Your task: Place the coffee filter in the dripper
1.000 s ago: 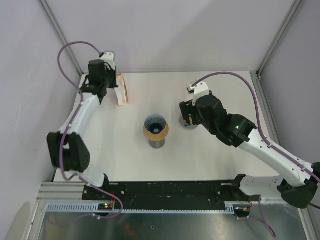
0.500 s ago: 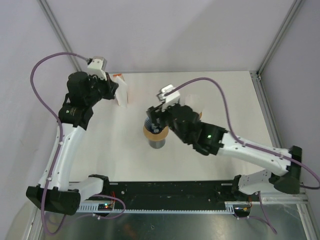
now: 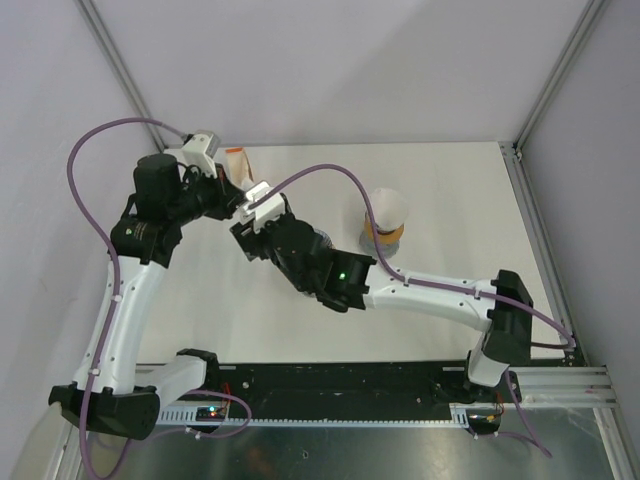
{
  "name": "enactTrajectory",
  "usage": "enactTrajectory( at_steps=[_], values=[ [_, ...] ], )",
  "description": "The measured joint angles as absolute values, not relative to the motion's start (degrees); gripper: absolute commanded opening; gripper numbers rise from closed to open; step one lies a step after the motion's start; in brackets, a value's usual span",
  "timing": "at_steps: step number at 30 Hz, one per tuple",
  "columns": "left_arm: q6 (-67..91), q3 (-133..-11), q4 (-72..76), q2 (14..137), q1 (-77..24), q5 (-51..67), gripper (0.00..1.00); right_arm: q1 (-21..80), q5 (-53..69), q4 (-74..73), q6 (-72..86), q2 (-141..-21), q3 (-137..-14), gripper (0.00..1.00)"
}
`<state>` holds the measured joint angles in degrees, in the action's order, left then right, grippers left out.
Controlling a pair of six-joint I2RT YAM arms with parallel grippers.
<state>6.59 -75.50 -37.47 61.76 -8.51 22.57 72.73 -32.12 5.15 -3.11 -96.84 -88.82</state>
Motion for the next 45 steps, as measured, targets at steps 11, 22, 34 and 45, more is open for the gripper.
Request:
enactTrajectory(
  at_steps=[11, 22, 34, 45],
  values=[
    [7.11, -75.55, -38.28, 61.71, -8.51, 24.60, 0.00, 71.20, -40.53, 3.55, -6.85, -102.45, -92.31, 0.50],
    [5.43, -75.55, -39.16, 61.71, -8.80, 24.29, 0.00, 66.43, -41.30, -1.96, -4.54, -101.91, -92.29, 0.00],
    [-1.52, -78.85, -43.20, 62.74, -13.45, 23.31, 0.58, 59.72, -30.81, -27.55, 2.81, -97.43, -103.98, 0.00],
    [-3.05, -85.91, -46.92, 62.65, -13.50, 31.73, 0.70, 54.61, -12.43, -53.60, 8.64, -96.75, -111.72, 0.00]
  ],
)
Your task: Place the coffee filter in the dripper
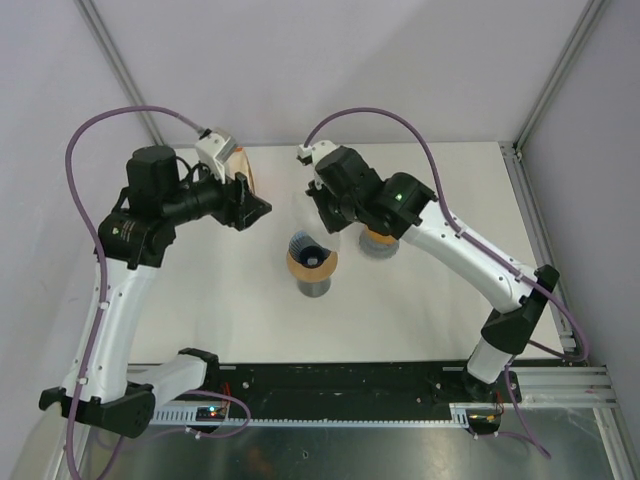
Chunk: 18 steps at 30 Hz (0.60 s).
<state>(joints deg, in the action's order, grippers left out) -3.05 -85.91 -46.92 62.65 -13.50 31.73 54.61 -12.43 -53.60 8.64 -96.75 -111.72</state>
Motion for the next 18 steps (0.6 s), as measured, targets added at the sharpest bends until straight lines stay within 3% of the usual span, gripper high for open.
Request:
enactTrajectory(
  at_steps=[6, 18],
  values=[
    [-2.94, -85.80, -47.72, 64.29, -13.80, 33.87, 0.69, 54.37, -6.63, -61.49, 9.23, -100.36, -114.96, 0.00],
    [-1.63, -79.48, -46.09, 67.96, -14.72, 34.52, 0.64, 53.60, -1.96, -62.15, 8.99, -108.49, -116.16, 0.00]
  ],
)
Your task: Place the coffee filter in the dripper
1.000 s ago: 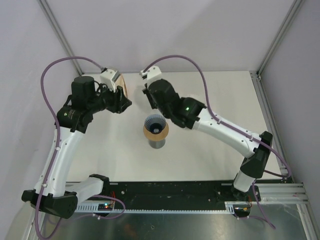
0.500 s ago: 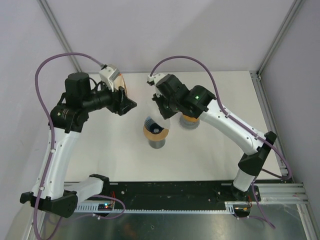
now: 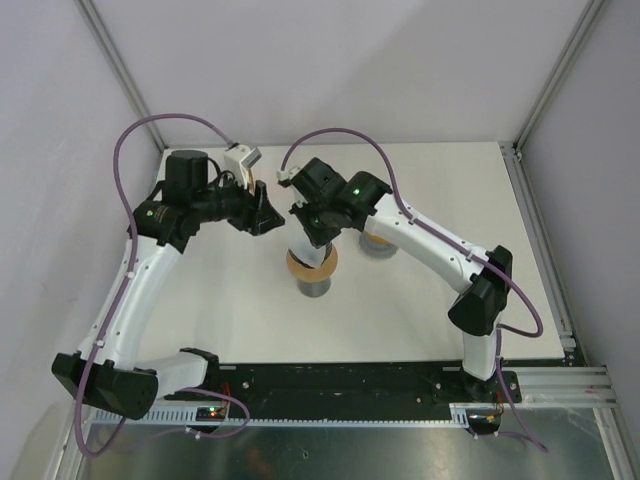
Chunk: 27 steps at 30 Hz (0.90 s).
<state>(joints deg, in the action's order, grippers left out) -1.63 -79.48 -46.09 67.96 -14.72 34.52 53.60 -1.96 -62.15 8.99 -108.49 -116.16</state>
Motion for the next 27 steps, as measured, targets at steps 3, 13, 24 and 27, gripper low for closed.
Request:
enactTrajectory(
  at_steps=[3, 13, 24, 27],
  values=[
    [-1.41, -77.32, -44.64, 68.45, -15.03, 34.00, 0.59, 53.04, -1.61, -61.80, 8.97, -108.99, -116.16, 0.00],
    [-1.04, -73.97, -41.69, 72.14, -17.10, 31.48, 0.43, 51.44, -1.06, -58.19, 8.93, -109.10, -113.19, 0.00],
    [-1.56, -71.64, -40.82, 73.73, -18.76, 27.99, 0.30, 50.87, -1.10, -56.23, 8.71, -109.08, -110.34, 0.00],
    [-1.76, -71.40, -40.77, 73.73, -19.11, 27.05, 0.23, 50.87, -1.23, -55.61, 8.51, -109.01, -109.80, 0.02]
  ],
)
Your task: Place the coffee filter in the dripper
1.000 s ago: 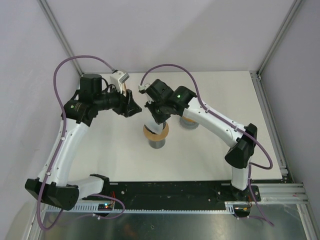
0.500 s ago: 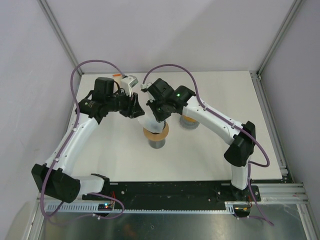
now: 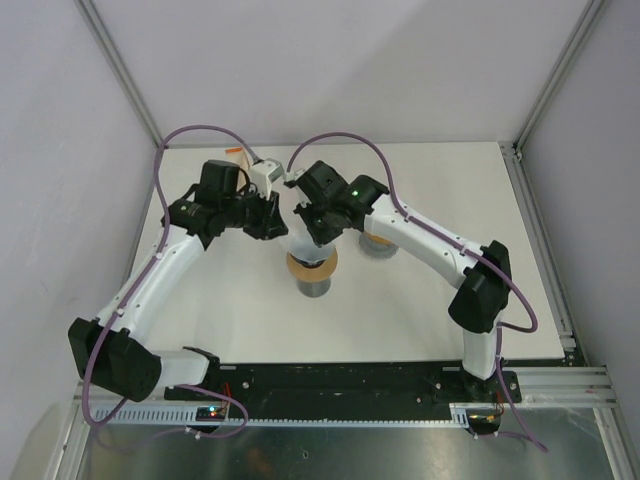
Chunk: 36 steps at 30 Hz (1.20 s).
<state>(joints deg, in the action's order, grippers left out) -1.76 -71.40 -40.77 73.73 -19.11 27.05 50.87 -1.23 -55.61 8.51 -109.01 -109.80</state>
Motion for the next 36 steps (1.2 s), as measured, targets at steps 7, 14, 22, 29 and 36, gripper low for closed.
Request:
enactTrajectory(
  at_steps=[7, 14, 22, 29, 36],
  values=[
    [-2.09, -70.91, -40.49, 73.71, -20.27, 26.63, 0.08, 50.74, -2.13, -55.22, 7.97, -108.14, -108.90, 0.26],
    [-2.17, -70.91, -40.38, 73.71, -20.64, 26.61, 0.03, 50.48, -2.55, -54.11, 7.70, -105.78, -108.64, 0.44],
    [-2.46, -70.91, -39.97, 73.52, -20.99, 26.06, 0.02, 50.48, -4.25, -52.40, 6.44, -102.48, -108.49, 0.55],
    [-2.59, -70.91, -39.99, 73.52, -21.17, 26.02, 0.02, 51.09, -6.00, -45.50, 5.37, -94.78, -101.91, 0.28],
    [-2.59, -70.91, -39.97, 73.52, -21.21, 26.04, 0.03, 51.79, 0.60, -38.33, 5.82, -90.45, -93.30, 0.00]
  ],
)
